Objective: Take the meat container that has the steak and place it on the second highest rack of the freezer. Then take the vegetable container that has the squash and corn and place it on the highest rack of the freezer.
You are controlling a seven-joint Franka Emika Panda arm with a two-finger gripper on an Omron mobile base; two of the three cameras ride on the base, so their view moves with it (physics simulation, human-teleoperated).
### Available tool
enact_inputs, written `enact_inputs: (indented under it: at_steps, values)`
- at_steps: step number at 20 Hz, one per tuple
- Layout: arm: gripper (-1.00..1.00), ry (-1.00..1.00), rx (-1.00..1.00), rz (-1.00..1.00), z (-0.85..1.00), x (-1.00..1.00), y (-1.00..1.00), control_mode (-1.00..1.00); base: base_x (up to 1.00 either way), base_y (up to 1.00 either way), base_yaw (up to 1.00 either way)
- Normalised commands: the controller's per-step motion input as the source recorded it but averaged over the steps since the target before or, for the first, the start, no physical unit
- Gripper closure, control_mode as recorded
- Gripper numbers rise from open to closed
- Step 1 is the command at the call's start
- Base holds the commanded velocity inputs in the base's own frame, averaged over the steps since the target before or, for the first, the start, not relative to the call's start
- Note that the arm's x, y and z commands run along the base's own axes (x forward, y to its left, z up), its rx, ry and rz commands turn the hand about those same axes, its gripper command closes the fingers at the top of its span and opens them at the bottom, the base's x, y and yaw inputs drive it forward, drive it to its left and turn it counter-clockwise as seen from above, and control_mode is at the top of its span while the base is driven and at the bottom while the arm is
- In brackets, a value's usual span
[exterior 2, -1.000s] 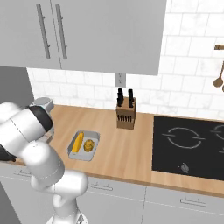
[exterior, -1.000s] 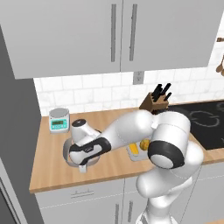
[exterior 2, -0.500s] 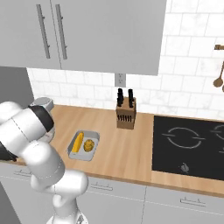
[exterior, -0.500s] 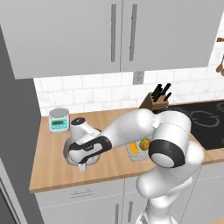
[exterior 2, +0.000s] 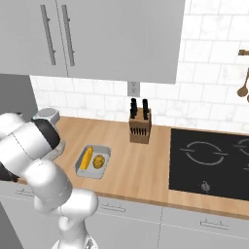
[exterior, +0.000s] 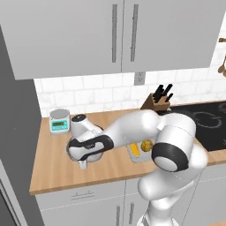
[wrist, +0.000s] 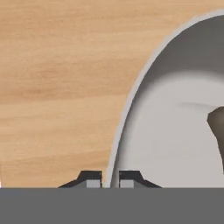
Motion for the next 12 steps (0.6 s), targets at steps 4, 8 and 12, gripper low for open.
enact_inputs:
  at_steps: [4, 8, 12]
  values:
    - [1.0, 0.07, -0.01, 0.0, 0.78, 0.04, -0.2, -1.0, 0.0, 0.0, 0.0]
    - [1.0, 0.02, -0.01, 0.0, 0.78, 0.0, -0.31, -1.0, 0.0, 0.0, 0.0]
    - [1.0, 0.0, 0.0, 0.01, 0.53, -0.02, -0.56, -1.0, 0.0, 0.0, 0.0]
